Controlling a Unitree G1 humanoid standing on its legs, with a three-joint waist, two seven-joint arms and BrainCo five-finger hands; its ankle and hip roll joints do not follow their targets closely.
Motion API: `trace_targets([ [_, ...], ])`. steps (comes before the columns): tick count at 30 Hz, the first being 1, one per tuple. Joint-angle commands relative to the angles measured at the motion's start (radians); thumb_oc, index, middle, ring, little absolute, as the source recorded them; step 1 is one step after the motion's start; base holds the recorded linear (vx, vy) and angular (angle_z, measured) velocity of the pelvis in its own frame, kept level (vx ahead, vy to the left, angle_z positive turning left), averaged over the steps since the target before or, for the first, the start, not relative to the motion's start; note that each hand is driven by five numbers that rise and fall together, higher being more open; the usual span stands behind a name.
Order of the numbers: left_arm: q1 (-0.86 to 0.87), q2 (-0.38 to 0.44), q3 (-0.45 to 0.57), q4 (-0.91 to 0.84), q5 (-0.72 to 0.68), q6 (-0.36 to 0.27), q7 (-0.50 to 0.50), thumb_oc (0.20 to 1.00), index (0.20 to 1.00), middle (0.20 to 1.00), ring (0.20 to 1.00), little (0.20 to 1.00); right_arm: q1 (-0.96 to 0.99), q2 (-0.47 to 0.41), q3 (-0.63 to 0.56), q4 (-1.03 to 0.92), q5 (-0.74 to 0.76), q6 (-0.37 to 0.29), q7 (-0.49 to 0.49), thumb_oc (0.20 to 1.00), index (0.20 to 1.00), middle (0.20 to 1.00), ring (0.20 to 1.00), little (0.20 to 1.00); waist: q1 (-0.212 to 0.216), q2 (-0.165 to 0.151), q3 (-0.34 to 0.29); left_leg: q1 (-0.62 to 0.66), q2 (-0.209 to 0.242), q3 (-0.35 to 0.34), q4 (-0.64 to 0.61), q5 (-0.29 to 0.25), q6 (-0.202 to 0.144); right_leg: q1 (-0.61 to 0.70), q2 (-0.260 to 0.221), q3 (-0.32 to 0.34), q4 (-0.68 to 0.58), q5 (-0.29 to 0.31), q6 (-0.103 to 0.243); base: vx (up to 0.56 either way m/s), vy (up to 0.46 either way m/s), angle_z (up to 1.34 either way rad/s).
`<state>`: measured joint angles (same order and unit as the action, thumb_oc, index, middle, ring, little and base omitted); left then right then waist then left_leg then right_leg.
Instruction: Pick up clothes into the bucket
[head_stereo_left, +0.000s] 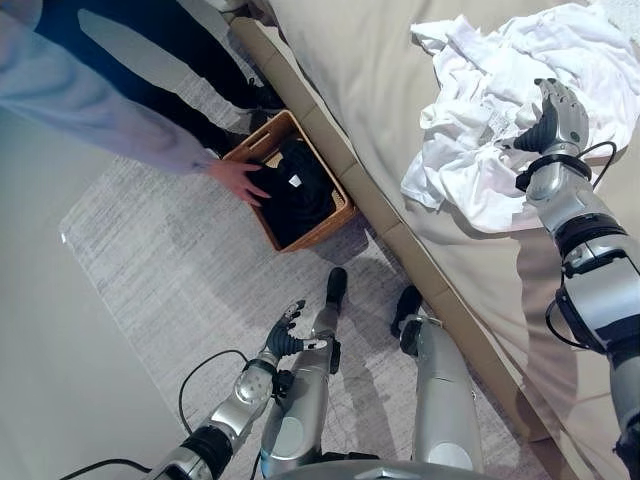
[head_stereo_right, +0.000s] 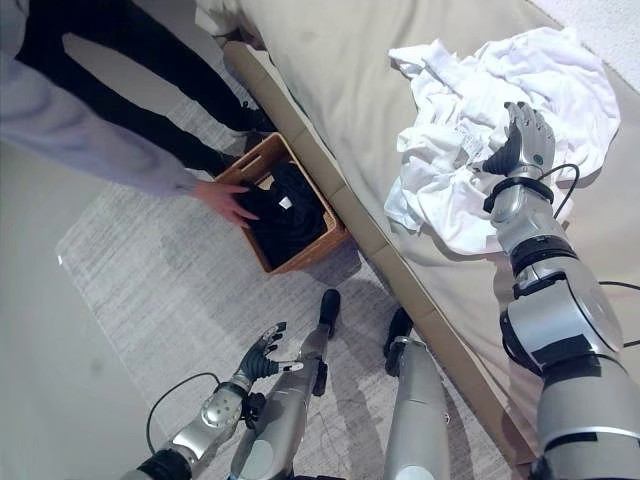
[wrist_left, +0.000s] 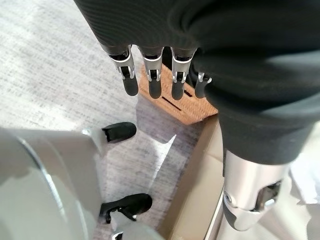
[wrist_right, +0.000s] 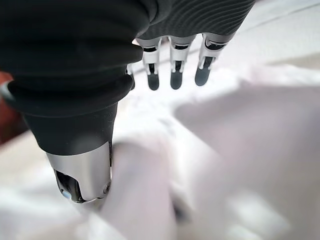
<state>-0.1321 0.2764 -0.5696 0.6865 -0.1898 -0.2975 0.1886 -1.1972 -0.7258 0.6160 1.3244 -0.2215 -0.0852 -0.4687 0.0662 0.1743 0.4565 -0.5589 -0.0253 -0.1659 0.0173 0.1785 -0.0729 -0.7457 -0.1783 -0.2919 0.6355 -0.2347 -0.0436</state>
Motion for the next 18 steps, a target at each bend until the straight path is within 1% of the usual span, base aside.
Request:
trace_targets([
  [1,-0.037,0.009,-0.019,0.002,-0.021,-0.002,0.015,1.0,1.0,1.0,1.0,1.0,-0.137,-0.102,0.052,0.055,0.012,0.019,0.055,1.0,1.0,1.0,1.0,1.0,0.012,-0.01,0.063,0.04,0.013,0.013,0.012,-0.036,0.0,0.037,-0.028,0.052,-0.072,0.05,0.107,0.09,-0.053,0.21],
  [5,-0.041,0.001,-0.02,0.025,-0.027,0.007,0.02,1.0,1.0,1.0,1.0,1.0,-0.132,-0.095,0.056,0.079,0.018,0.028,0.089,1.0,1.0,1.0,1.0,1.0,0.014,-0.006,0.063,0.002,0.012,0.017,0.011,-0.028,0.0,-0.008,-0.031,0.056,-0.064,0.052,0.105,0.0,-0.01,0.05],
  [7,-0.048,-0.004,-0.022,0.037,-0.026,0.012,0.02,1.0,1.0,1.0,1.0,1.0,-0.118,-0.087,0.069,0.088,0.013,0.027,0.127,1.0,1.0,1.0,1.0,1.0,0.015,-0.004,0.063,-0.014,0.009,0.018,0.01,-0.025,-0.001,-0.028,-0.032,0.056,-0.063,0.057,0.105,0.0,0.0,0.0],
  [10,-0.06,-0.009,-0.023,0.039,-0.033,0.016,0.02,1.0,1.0,1.0,1.0,1.0,-0.129,-0.078,0.085,0.112,-0.002,0.038,0.158,1.0,1.0,1.0,1.0,1.0,0.015,0.0,0.063,-0.029,0.006,0.02,0.005,-0.021,-0.002,-0.048,-0.035,0.058,-0.064,0.061,0.108,0.0,0.0,0.0],
  [11,-0.063,-0.01,-0.027,0.03,-0.038,0.016,0.017,1.0,1.0,1.0,1.0,1.0,-0.129,-0.077,0.086,0.116,-0.005,0.038,0.169,0.592,0.592,0.592,0.592,0.592,0.017,0.004,0.063,-0.032,0.004,0.022,0.005,-0.021,-0.001,-0.054,-0.038,0.06,-0.063,0.063,0.109,0.0,0.0,0.0],
  [12,-0.066,-0.009,-0.027,0.007,-0.046,0.015,0.016,1.0,1.0,1.0,1.0,1.0,-0.135,-0.08,0.09,0.122,-0.006,0.043,0.177,0.263,0.263,0.263,0.263,0.263,0.019,0.01,0.063,-0.037,0.002,0.023,0.005,-0.021,-0.002,-0.058,-0.039,0.062,-0.066,0.067,0.111,-0.03,0.014,0.03],
  [13,-0.068,-0.004,-0.025,-0.009,-0.056,0.011,0.018,1.0,1.0,1.0,1.0,1.0,-0.147,-0.082,0.098,0.111,-0.001,0.041,0.176,0.2,0.2,0.2,0.2,0.2,0.02,0.009,0.063,-0.04,0.002,0.026,0.005,-0.02,-0.003,-0.062,-0.041,0.063,-0.068,0.07,0.113,0.0,0.0,0.0],
  [18,-0.081,-0.003,-0.028,-0.053,-0.076,0.003,0.019,1.0,1.0,1.0,1.0,1.0,-0.168,-0.086,0.109,0.091,0.009,0.035,0.161,0.2,0.2,0.2,0.2,0.2,0.024,0.016,0.063,-0.052,0.001,0.031,0.006,-0.019,-0.004,-0.073,-0.044,0.065,-0.077,0.083,0.121,-0.01,0.003,0.0],
])
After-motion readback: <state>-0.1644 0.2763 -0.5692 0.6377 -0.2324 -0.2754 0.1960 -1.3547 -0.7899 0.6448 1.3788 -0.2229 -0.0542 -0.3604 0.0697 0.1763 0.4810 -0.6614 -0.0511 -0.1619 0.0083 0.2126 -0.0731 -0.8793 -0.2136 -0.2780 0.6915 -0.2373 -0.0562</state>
